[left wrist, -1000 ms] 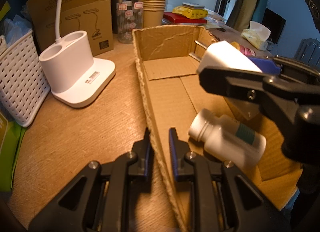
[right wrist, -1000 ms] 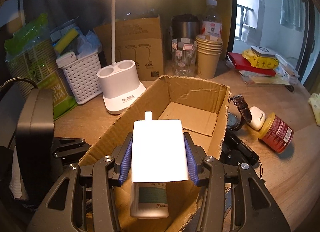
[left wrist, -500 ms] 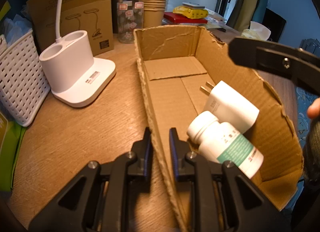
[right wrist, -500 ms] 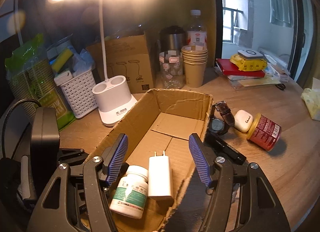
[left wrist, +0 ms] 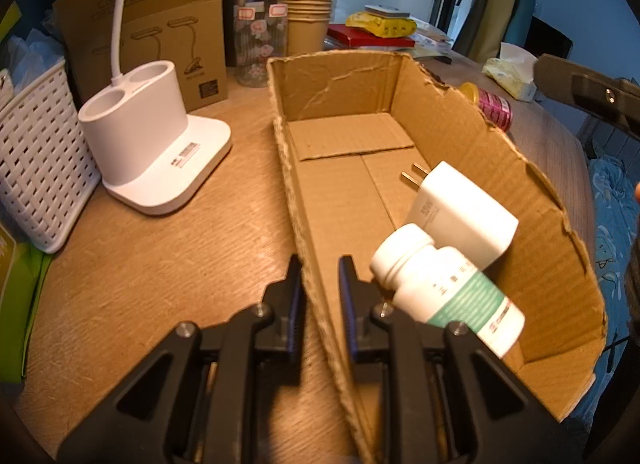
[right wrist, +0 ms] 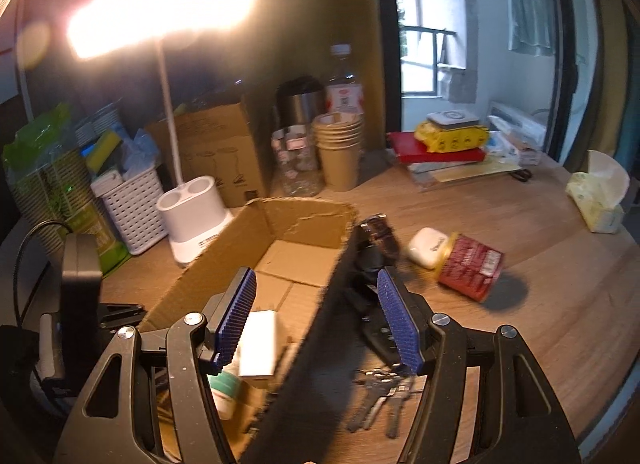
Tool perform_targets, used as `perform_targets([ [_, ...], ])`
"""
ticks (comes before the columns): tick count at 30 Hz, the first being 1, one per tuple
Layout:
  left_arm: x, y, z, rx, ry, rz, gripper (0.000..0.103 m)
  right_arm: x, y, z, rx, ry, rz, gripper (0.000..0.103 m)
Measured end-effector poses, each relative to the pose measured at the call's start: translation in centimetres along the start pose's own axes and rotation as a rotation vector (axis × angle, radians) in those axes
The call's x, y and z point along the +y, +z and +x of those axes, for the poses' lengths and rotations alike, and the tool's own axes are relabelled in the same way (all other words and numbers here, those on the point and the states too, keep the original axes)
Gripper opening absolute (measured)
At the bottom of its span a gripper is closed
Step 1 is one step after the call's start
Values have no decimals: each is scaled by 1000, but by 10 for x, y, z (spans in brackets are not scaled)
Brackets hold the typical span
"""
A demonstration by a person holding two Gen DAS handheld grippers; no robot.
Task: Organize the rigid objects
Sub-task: 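Move the right gripper to the red GAMBOL can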
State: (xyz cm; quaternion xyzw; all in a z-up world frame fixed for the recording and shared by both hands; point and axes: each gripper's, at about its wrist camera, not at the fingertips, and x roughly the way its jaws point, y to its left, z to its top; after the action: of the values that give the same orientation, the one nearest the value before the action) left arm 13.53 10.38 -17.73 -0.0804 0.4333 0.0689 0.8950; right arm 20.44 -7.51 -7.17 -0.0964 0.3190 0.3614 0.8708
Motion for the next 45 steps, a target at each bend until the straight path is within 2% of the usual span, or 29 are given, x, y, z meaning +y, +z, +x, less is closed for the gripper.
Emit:
perform_targets([
  [5, 0, 0, 0, 0, -2, 0, 19, -19, -5, -3, -10, -70, 11, 67],
  [18, 0, 0, 0, 0, -3, 0, 19, -73, -18, 4, 2, -157, 96, 67],
  [23, 0, 0, 0, 0, -3, -1, 19, -90, -22, 12, 21, -223, 87, 67],
  [31, 0, 0, 0, 0, -3, 0, 19, -106, -32, 29, 55, -249, 82, 67],
  [38, -2, -1, -1, 0, -5, 0, 19, -115, -27, 56, 96, -247, 52, 67],
  [39, -3, -1, 0, 0, -5, 0, 19, -115, -26, 60, 102, -243, 43, 68],
  [42, -2, -1, 0, 0, -5, 0, 19, -114, -22, 71, 115, -241, -1, 81],
  [45, -3, -1, 0, 0, -5, 0, 19, -111, -19, 81, 122, -258, -62, 83],
])
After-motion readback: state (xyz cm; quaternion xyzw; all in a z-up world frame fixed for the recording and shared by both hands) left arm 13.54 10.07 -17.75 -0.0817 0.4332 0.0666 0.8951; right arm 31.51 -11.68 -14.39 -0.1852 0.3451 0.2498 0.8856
